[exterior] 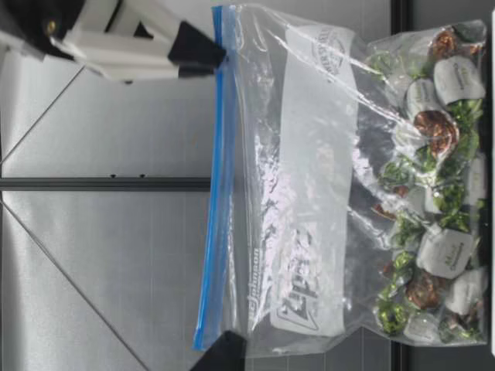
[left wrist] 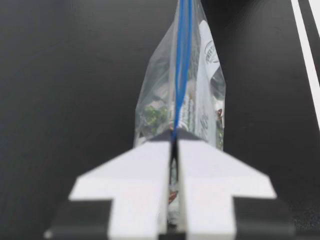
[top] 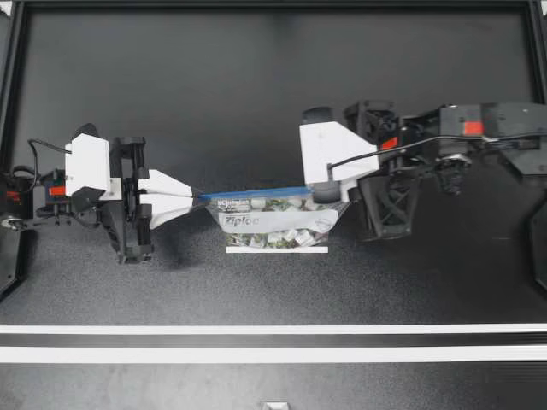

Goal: Slide open the ziploc bag.

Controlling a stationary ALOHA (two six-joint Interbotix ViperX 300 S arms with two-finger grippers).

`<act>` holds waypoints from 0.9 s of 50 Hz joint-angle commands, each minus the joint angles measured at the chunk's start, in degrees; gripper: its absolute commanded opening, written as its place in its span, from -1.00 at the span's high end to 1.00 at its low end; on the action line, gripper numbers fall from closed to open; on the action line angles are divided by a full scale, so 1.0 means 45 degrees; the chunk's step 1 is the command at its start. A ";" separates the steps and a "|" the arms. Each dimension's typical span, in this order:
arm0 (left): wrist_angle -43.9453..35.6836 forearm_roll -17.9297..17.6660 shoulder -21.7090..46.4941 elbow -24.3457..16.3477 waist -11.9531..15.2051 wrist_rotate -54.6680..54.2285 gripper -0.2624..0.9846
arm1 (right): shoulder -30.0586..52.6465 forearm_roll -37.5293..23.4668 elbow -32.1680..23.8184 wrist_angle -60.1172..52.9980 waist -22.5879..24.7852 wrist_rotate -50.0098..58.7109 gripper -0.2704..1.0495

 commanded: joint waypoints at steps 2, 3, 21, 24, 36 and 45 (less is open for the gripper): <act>-0.0039 0.0000 -0.0234 -0.0078 0.0020 0.0020 0.87 | -0.0586 -0.0020 0.0156 -0.0098 -0.0215 0.0039 0.78; -0.0039 0.0000 -0.0234 -0.0078 0.0039 0.0020 0.87 | -0.0605 -0.0020 0.0195 -0.0098 -0.0215 0.0020 0.78; -0.0039 0.0000 -0.0234 -0.0078 0.0039 0.0020 0.87 | -0.0801 -0.0020 0.0801 -0.0137 -0.0215 0.0020 0.78; -0.0039 0.0000 -0.0234 -0.0078 0.0039 0.0020 0.87 | -0.0859 -0.0020 0.0859 -0.0137 -0.0215 0.0020 0.78; -0.0039 0.0000 -0.0234 -0.0176 0.0020 0.0020 0.87 | -0.0957 0.0000 0.0898 -0.0820 -0.0215 0.0039 0.75; -0.0039 0.0059 -0.0449 -0.0117 0.0039 0.0039 0.86 | -0.0918 0.0039 0.0918 -0.1270 -0.0215 0.0020 0.59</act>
